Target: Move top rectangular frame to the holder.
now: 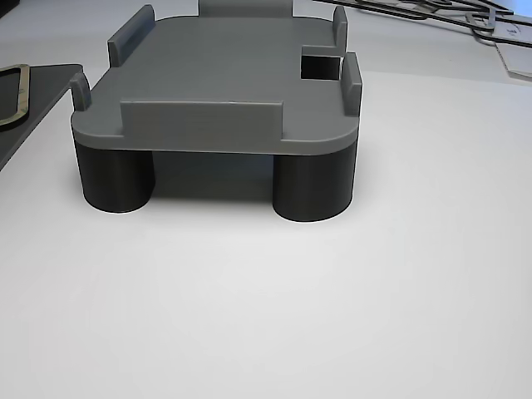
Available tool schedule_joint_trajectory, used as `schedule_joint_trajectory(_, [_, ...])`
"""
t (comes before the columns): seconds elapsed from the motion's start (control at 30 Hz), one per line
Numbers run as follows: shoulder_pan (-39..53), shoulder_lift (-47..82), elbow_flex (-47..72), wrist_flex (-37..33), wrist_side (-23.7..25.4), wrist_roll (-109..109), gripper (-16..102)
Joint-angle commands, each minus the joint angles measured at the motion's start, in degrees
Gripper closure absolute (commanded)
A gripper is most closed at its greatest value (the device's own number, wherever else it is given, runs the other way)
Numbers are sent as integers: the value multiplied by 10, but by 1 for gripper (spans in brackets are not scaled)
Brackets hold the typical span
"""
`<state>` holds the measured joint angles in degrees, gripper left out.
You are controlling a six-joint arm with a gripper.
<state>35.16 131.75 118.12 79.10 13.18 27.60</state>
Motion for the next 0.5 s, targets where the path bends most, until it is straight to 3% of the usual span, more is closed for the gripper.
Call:
schedule_joint_trajectory(0.0, [69,-31,-39,30,0,61,-14])
schedule_joint_trajectory(0.27, [191,-151,-92,103,4,166,-13])
schedule_joint_trajectory(0.47, [265,-189,-62,93,2,227,-14])
